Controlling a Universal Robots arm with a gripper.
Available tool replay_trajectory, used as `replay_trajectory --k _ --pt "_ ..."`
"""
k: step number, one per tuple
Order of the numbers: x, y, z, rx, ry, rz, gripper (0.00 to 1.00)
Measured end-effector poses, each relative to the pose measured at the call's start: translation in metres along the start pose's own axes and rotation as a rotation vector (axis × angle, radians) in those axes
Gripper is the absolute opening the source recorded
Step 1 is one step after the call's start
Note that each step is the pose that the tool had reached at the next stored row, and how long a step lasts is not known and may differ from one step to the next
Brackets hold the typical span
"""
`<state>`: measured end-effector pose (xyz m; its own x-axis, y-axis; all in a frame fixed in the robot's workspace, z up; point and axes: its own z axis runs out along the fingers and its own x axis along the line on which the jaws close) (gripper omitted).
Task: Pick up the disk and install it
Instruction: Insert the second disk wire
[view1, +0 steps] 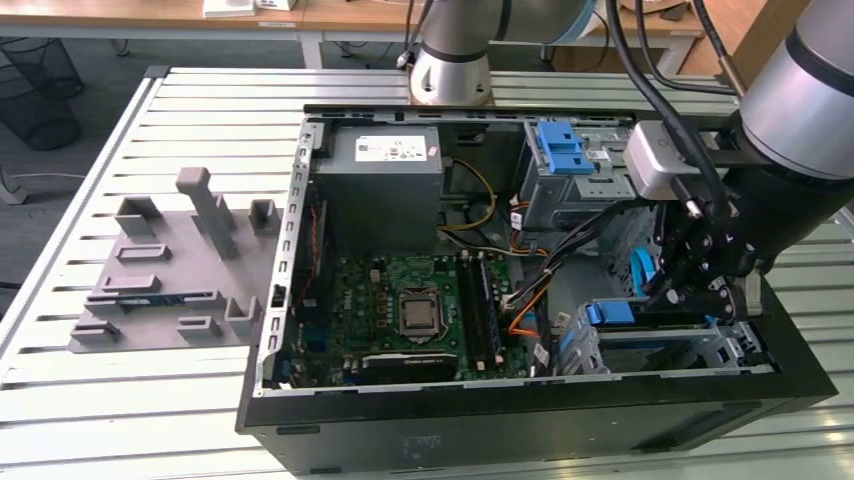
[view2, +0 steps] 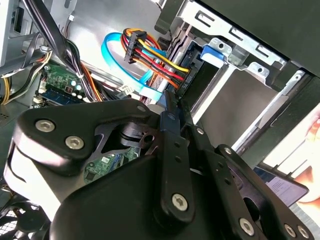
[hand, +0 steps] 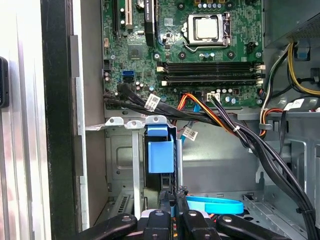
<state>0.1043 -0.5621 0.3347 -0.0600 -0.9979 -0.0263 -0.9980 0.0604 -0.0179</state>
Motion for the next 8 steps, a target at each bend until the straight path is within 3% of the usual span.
replay_trajectory --k 8 --pt "0.0002 -0.0007 0.0014 -0.0004 -0.0063 0.000 0.16"
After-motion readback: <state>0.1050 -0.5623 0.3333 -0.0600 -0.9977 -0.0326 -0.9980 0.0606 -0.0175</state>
